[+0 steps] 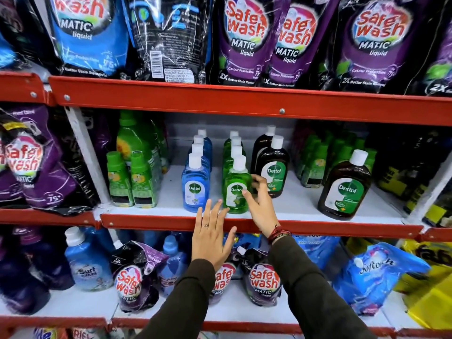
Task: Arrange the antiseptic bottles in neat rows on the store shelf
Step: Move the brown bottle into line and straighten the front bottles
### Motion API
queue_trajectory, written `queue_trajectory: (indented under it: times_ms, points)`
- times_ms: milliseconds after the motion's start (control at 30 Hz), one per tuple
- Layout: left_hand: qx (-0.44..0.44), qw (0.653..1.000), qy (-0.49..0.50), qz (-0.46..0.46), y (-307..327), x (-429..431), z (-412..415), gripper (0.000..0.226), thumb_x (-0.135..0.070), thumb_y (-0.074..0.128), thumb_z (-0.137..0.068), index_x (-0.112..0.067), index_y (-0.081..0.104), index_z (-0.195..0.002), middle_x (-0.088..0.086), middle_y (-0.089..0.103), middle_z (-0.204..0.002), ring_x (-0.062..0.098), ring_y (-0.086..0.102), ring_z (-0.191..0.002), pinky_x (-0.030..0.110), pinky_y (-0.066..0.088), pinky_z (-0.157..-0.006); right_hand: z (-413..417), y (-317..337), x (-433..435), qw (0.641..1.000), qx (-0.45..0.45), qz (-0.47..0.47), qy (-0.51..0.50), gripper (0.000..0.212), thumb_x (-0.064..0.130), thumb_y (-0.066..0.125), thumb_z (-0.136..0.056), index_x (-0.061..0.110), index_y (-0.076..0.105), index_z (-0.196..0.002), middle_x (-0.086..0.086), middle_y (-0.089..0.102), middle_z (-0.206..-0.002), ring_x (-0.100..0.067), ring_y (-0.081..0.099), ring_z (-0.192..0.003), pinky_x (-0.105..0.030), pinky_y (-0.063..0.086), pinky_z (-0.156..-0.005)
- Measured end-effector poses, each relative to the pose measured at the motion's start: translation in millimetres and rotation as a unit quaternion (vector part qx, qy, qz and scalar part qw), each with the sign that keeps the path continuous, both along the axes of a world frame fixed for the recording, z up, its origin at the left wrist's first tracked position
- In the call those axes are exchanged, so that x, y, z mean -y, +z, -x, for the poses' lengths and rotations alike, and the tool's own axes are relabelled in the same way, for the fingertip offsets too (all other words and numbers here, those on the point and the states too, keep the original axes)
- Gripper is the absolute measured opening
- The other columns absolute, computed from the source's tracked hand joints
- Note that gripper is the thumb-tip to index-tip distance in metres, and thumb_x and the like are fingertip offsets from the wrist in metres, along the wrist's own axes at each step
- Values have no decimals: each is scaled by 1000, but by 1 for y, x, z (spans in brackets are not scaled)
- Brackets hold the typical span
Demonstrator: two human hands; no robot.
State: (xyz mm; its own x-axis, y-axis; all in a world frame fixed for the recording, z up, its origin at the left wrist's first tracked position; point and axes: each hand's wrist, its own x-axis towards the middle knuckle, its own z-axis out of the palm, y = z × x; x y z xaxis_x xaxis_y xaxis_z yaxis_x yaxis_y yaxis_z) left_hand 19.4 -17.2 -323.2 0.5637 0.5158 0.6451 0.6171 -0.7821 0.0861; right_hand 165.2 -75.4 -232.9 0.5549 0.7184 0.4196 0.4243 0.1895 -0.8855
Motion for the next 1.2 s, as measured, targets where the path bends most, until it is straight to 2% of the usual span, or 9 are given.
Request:
queue_trajectory:
  times_ms: [167,400,533,667,767,967,1067,1133,1200]
  points:
    - [2,1000,1,-14,-1,0,1,58,-49,35,-102,-12,48,-145,10,34,-164,30,20,-156,52,14,-125,-2,-4,3,1000,-12,3,12,48,12,56,-101,14,37,-145,-8,57,-133,-20,59,-125,-9,52,-88]
    - [8,1000,15,-6,4,-10,8,59,-50,32,-102,-13,48,-145,9,37,-163,30,21,-156,52,14,-125,-15,16,31,988,-24,-92,-119,40,18,66,-96,21,52,-133,2,63,-125,11,60,-97,-4,47,-78]
    - [12,1000,8,6,7,-1,0,60,-51,31,-102,-14,48,-146,9,39,-162,30,21,-156,51,11,-126,-54,30,80,945,-23,-177,-273,37,21,73,-90,23,57,-123,1,61,-117,-2,58,-94,-16,49,-77]
    - [17,1000,-4,6,8,8,-10,57,-48,33,-101,-15,48,-145,8,39,-162,29,23,-155,46,4,-128,-106,25,126,892,-2,-162,-421,59,32,78,-83,14,53,-133,-14,54,-132,-24,52,-119,-34,41,-103]
    - [18,1000,6,5,4,4,-4,56,-47,34,-101,-15,48,-144,9,40,-161,30,25,-155,45,2,-128,-131,18,136,905,-36,-64,-419,82,43,80,-81,13,42,-147,-17,44,-148,-34,38,-141,-51,27,-121]
    - [24,1000,1,13,1,5,-2,55,-47,35,-101,-15,48,-143,9,42,-160,31,25,-154,44,0,-129,-149,17,148,945,-92,-30,-313,56,28,84,-80,8,60,-126,-8,68,-118,-21,64,-109,-49,51,-107]
    - [16,1000,6,13,2,5,-2,56,-48,34,-101,-15,49,-143,9,41,-160,30,24,-155,45,1,-129,-156,16,150,946,-98,-43,-305,66,38,89,-71,8,62,-124,-12,71,-123,-24,67,-113,-51,53,-106]
    - [16,1000,8,11,2,4,-2,56,-48,35,-101,-15,49,-143,9,41,-160,30,23,-155,45,1,-129,-148,20,151,954,-104,-52,-278,59,28,88,-75,5,62,-123,-14,71,-122,-22,68,-110,-38,58,-100]
    - [17,1000,10,12,0,4,-3,55,-48,35,-100,-15,49,-143,10,41,-160,30,23,-155,45,1,-129,-142,22,148,962,-99,-59,-247,45,7,81,-82,0,59,-120,-7,69,-108,-1,69,-94,-10,55,-79]
